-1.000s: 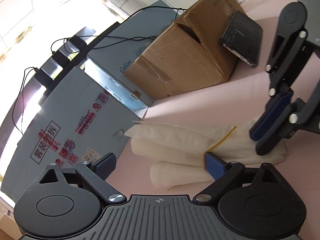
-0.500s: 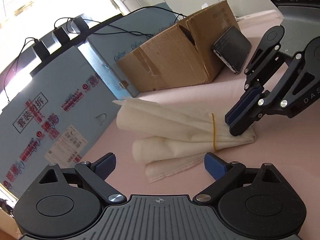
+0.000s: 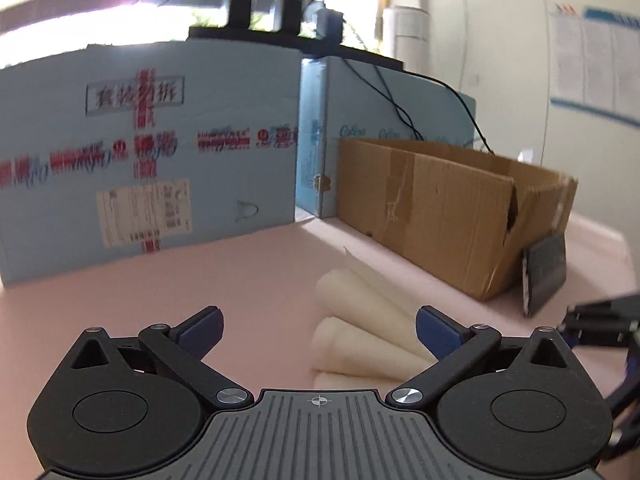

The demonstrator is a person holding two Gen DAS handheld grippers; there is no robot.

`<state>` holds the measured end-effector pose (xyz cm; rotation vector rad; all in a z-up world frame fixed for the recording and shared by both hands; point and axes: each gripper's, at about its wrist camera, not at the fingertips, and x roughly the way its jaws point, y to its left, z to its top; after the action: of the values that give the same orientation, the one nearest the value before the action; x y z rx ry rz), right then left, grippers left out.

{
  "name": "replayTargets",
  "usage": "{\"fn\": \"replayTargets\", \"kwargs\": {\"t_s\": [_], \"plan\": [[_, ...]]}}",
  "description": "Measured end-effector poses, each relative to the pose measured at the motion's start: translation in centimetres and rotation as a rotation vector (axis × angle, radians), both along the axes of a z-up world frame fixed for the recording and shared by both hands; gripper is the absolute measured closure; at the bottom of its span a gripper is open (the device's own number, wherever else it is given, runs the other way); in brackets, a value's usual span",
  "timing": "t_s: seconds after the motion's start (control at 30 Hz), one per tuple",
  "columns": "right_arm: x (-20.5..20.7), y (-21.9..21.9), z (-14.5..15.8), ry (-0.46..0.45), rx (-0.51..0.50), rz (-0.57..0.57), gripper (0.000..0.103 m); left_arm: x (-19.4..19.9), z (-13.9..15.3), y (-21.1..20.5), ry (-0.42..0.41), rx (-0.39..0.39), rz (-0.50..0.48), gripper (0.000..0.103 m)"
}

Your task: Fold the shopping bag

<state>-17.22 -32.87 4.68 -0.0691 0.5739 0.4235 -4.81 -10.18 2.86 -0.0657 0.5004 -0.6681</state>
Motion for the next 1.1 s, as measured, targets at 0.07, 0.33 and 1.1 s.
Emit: {"fn": "replayTargets", "kwargs": {"t_s": [0.07,0.33,1.1], "plan": [[0.3,0.6,-0.3,0.005,-0.042,-0.013,0.035,0.6,-0.5,0.3,0.043,-0.062,-0.01,0.0],[1.1,1.0,-0.5,0.021,-0.056,-0.022,0.062,1.5,-2.7,1.5,0.136,-0.192,-0.019,0.0],[2.8,-8.0,-4.1,0.363,0.861,-0.144,0.045,2.1,-3.5,1.2,0.193,-0.18,0.063,0.0]]}}
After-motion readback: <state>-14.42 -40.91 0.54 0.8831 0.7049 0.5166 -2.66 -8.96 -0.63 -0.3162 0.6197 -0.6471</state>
